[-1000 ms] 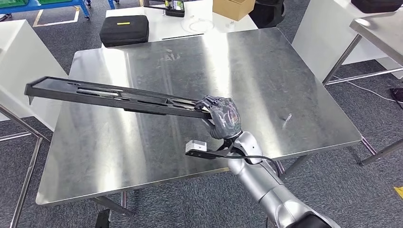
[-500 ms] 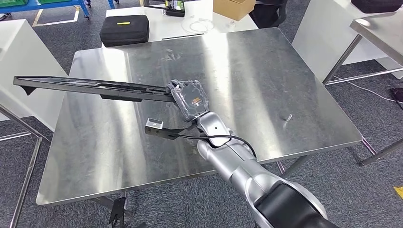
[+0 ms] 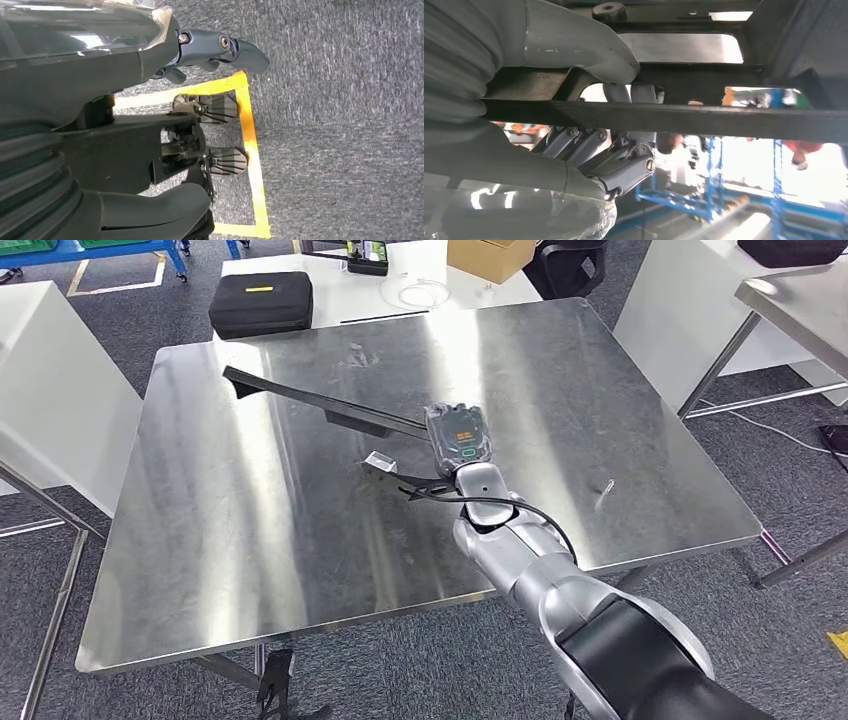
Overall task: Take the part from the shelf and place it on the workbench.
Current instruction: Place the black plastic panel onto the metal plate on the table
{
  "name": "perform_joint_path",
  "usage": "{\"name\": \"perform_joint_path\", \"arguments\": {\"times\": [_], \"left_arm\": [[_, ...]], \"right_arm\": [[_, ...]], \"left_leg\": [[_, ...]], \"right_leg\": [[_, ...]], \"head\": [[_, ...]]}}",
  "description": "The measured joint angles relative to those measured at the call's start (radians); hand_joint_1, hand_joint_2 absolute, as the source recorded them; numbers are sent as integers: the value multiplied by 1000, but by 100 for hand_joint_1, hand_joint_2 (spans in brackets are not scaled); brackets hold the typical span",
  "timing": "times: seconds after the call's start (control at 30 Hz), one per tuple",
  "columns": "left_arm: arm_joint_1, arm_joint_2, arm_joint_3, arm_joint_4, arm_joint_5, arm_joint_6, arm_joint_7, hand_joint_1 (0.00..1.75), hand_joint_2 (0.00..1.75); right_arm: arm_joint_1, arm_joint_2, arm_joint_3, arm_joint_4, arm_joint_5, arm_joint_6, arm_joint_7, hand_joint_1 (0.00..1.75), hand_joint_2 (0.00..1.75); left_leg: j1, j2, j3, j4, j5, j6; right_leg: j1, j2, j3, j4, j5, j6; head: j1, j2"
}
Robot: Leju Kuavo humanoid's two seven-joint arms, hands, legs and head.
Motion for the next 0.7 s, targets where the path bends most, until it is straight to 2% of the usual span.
{"name": "perform_joint_path", "arguments": {"times": [0.1,0.23,0.57,0.7], "left_arm": [[1,-8,-6,0,-4,-3,0,0,175],[1,-15,-15,0,-17,-20,4,0,175],[1,-14,-23,0,-22,-44,21,0,175],[1,-13,-23,0,-21,-45,39,0,0]], "right_arm": [[-1,-17,-24,2,8,24,25,175,175],[-1,-43,-65,0,43,56,78,0,0],[0,-80,-145,-30,102,84,94,0,0],[1,-81,-157,-40,123,98,98,0,0]], "left_leg": [[0,-1,0,0,0,0],[0,-1,0,0,0,0],[0,0,0,0,0,0],[0,0,0,0,0,0]], "right_leg": [[0,-1,0,0,0,0],[0,-1,0,0,0,0],[0,0,0,0,0,0],[0,0,0,0,0,0]], "head": [[0,0],[0,0],[0,0],[0,0]]}}
